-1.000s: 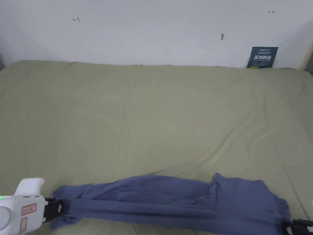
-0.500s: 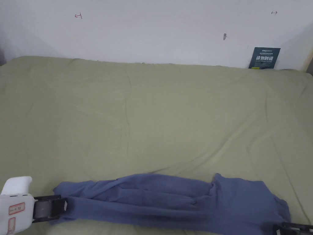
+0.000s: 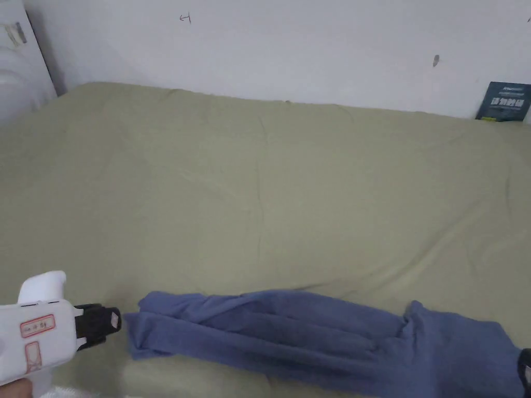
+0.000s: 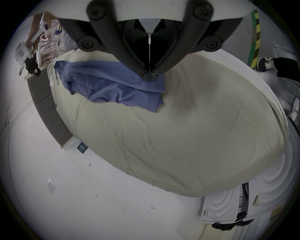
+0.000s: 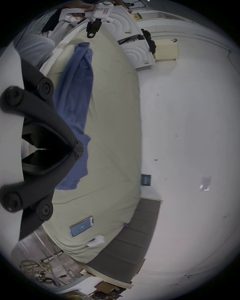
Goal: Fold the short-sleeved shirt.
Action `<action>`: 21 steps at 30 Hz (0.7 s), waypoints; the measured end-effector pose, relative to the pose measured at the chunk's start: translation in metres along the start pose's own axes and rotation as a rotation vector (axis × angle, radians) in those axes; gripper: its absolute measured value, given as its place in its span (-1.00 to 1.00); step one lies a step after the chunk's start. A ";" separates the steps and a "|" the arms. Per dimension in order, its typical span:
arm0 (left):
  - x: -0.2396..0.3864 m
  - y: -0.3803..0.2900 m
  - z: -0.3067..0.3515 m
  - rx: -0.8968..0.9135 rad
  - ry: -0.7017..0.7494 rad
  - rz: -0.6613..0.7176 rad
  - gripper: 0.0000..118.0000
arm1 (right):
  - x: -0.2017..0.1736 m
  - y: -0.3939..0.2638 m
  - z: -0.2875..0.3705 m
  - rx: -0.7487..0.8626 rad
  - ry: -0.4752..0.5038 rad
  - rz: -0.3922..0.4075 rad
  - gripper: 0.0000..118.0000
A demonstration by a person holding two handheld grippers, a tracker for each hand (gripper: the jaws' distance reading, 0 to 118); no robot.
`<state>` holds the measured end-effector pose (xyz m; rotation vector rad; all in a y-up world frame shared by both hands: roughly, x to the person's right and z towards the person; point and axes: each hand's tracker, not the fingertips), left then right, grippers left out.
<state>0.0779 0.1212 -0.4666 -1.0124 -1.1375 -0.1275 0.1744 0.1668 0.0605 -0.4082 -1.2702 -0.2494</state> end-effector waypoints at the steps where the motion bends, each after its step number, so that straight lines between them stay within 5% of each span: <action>1: -0.003 0.002 0.001 0.011 0.001 0.016 -1.00 | -0.004 0.000 0.002 0.015 -0.006 0.016 -0.99; 11: -0.039 0.032 -0.030 -0.136 -0.249 0.130 -1.00 | -0.003 0.003 0.024 0.138 -0.044 -0.019 -0.99; 12: -0.042 0.035 -0.035 -0.138 -0.270 0.155 -0.69 | -0.002 0.004 0.024 0.130 -0.041 -0.022 -0.99; 13: -0.046 0.038 -0.041 -0.162 -0.320 0.165 0.33 | -0.002 0.004 0.023 0.123 -0.050 -0.020 -0.99; 14: -0.049 0.040 -0.047 -0.181 -0.339 0.170 1.00 | -0.002 0.003 0.023 0.118 -0.057 -0.012 -0.99; 21: -0.060 0.035 -0.083 -0.308 -0.400 0.208 0.94 | 0.000 -0.001 0.017 0.069 -0.064 -0.038 -0.99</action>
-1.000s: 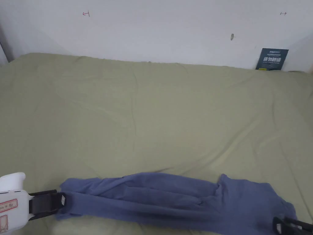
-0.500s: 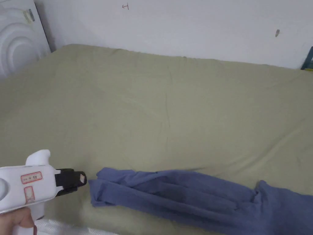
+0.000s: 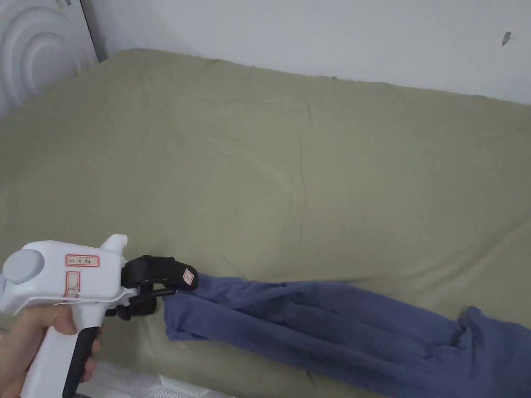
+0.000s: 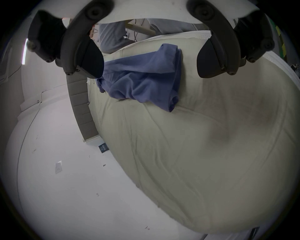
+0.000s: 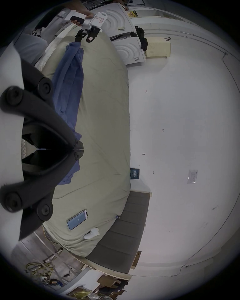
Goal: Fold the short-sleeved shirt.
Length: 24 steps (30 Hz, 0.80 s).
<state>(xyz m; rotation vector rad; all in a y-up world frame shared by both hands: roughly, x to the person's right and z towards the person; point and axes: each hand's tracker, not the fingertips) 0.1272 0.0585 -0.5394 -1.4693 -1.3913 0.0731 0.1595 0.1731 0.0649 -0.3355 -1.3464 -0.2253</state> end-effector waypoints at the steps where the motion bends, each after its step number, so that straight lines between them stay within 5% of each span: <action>1: -0.005 0.008 -0.014 -0.033 -0.048 0.021 0.93 | -0.001 0.000 -0.001 -0.004 -0.006 0.002 -0.99; 9: -0.008 0.024 -0.070 -0.097 -0.215 0.087 0.84 | -0.003 0.005 -0.007 -0.017 -0.009 -0.009 -0.99; 10: -0.014 0.027 -0.070 -0.095 -0.205 0.085 0.37 | -0.003 0.005 -0.008 -0.020 -0.007 -0.014 -0.99; 11: -0.014 0.029 -0.068 -0.070 -0.182 0.082 -0.64 | -0.003 0.004 -0.009 -0.025 -0.003 -0.017 -0.99; 12: -0.015 0.032 -0.070 -0.054 -0.100 0.073 -0.93 | -0.003 0.004 -0.009 -0.026 -0.001 -0.021 -0.99; 14: -0.006 0.023 -0.073 -0.039 0.033 0.059 -0.93 | -0.004 0.003 -0.009 -0.031 0.003 -0.029 -0.99; 15: -0.002 0.019 -0.070 -0.075 -0.073 0.078 -0.93 | -0.004 0.003 -0.009 -0.034 0.010 -0.034 -0.99; 24: -0.002 0.023 0.004 0.096 0.029 0.098 -0.94 | 0.002 0.004 -0.007 -0.022 0.039 -0.047 -0.99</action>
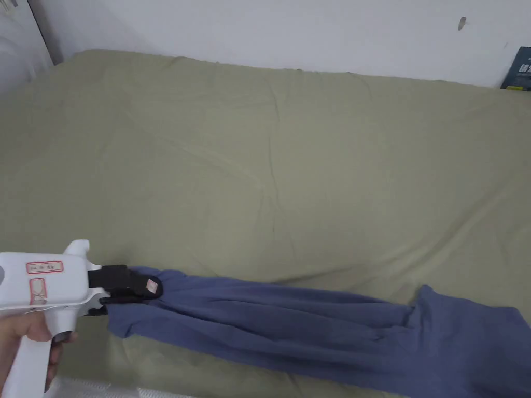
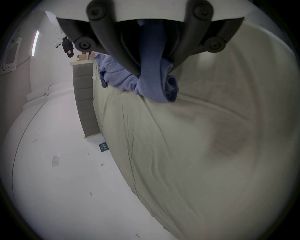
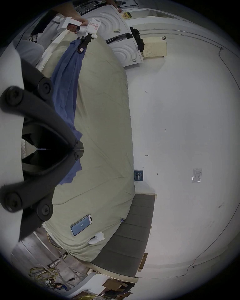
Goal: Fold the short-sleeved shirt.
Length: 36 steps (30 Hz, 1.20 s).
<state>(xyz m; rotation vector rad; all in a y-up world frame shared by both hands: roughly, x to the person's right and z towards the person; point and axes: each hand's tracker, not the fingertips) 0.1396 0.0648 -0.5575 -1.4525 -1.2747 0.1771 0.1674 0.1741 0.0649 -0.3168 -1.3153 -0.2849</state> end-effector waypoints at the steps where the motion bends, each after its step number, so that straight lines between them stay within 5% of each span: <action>1: -0.002 0.001 0.010 0.023 0.034 0.002 -0.94 | 0.000 0.000 -0.001 0.001 0.008 -0.001 -0.99; 6: 0.012 0.002 0.065 0.075 0.142 -0.036 -0.94 | 0.001 0.000 -0.004 0.003 0.049 -0.002 -0.99; 14: 0.110 -0.015 0.057 0.089 0.248 -0.166 -0.94 | 0.004 -0.001 -0.002 0.002 0.080 -0.015 -0.99; 22: 0.199 -0.055 -0.012 0.042 0.315 -0.299 -0.94 | 0.019 -0.003 0.006 0.010 0.079 -0.032 -0.99; 32: 0.229 -0.124 -0.162 -0.129 0.432 -0.505 -0.80 | 0.043 -0.007 0.008 0.000 0.036 -0.069 -0.99; 33: 0.229 -0.131 -0.175 -0.121 0.420 -0.515 -0.35 | 0.044 -0.007 0.008 -0.003 0.031 -0.071 -0.99; 34: 0.226 -0.135 -0.186 -0.114 0.423 -0.508 0.69 | 0.045 -0.008 0.009 -0.009 0.030 -0.074 -0.99; 35: 0.227 -0.137 -0.188 -0.114 0.415 -0.490 1.00 | 0.046 -0.008 0.009 -0.013 0.027 -0.078 -0.99; 36: 0.228 -0.141 -0.186 -0.111 0.413 -0.496 0.95 | 0.048 -0.009 0.010 -0.014 0.026 -0.081 -0.99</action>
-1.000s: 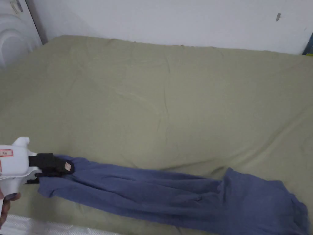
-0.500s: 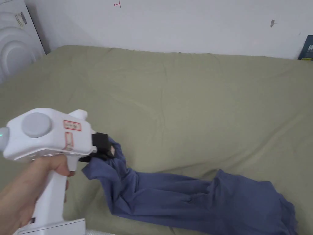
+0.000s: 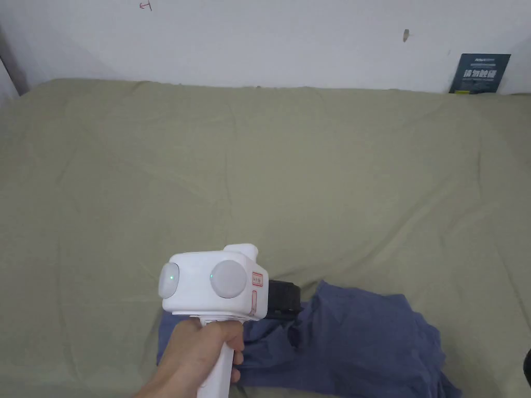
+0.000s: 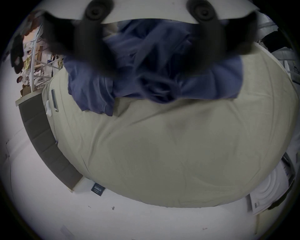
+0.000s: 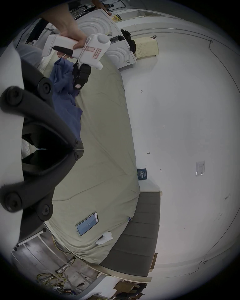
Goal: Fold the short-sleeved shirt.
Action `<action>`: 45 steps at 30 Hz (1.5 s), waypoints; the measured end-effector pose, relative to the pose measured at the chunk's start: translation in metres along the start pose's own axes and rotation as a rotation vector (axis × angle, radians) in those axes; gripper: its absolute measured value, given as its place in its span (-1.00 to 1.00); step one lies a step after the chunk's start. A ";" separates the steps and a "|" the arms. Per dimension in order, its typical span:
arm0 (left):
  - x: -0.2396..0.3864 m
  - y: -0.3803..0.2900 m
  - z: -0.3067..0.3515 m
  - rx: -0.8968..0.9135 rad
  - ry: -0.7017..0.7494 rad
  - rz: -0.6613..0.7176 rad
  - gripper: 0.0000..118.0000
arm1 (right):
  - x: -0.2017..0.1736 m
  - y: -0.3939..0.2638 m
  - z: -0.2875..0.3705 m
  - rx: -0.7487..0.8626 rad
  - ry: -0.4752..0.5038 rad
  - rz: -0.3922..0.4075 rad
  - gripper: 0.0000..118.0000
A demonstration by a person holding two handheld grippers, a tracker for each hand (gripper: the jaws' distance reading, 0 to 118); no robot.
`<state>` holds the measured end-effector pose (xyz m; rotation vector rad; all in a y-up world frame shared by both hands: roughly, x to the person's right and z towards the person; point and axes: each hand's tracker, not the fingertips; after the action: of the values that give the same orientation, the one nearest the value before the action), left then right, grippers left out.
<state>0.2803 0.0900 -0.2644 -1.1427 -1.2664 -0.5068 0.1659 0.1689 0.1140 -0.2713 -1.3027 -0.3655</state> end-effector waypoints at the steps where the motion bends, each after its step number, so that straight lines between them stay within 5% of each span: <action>1: 0.005 -0.001 0.002 -0.010 0.002 -0.010 0.91 | 0.001 0.000 0.001 -0.001 -0.002 -0.001 -0.99; 6: -0.024 0.001 0.055 0.038 -0.055 -0.038 0.86 | 0.001 -0.001 -0.002 -0.009 0.003 -0.008 -0.99; 8: -0.050 0.001 0.083 0.096 -0.079 -0.022 0.70 | -0.002 -0.001 -0.004 -0.011 0.012 -0.011 -0.99; 9: -0.068 0.003 0.091 0.116 -0.076 0.026 0.48 | -0.004 -0.002 -0.005 -0.014 0.020 -0.010 -0.99; 11: -0.098 0.006 0.098 0.117 -0.097 0.036 -0.96 | -0.009 -0.004 -0.009 -0.026 0.038 -0.003 -0.99; 16: -0.131 0.012 0.061 0.041 -0.211 0.167 -1.00 | -0.020 -0.008 -0.013 -0.049 0.068 -0.016 -0.99; 20: -0.097 -0.002 0.007 -0.075 -0.303 0.166 -1.00 | -0.020 -0.009 -0.011 -0.058 0.063 -0.005 -0.99; 24: -0.065 -0.011 -0.047 -0.175 -0.613 0.240 -1.00 | -0.013 -0.009 -0.011 -0.074 0.039 -0.003 -0.99; 27: -0.047 -0.025 -0.074 -0.213 -0.513 0.178 -1.00 | -0.008 -0.008 -0.011 -0.082 0.025 -0.007 -0.99; 30: -0.045 -0.021 -0.067 -0.183 -0.571 0.233 -1.00 | -0.008 -0.008 -0.010 -0.085 0.018 -0.002 -0.99; 34: -0.049 -0.010 -0.027 -0.114 -0.460 0.096 -1.00 | -0.013 -0.007 -0.013 -0.087 0.021 0.004 -0.99; 45: -0.186 -0.026 0.104 0.122 -0.112 0.195 -1.00 | -0.041 -0.006 -0.022 -0.082 0.100 0.038 -0.99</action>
<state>0.1548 0.1192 -0.4367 -1.1896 -1.2484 -0.2193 0.1741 0.1592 0.0692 -0.3427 -1.1848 -0.3962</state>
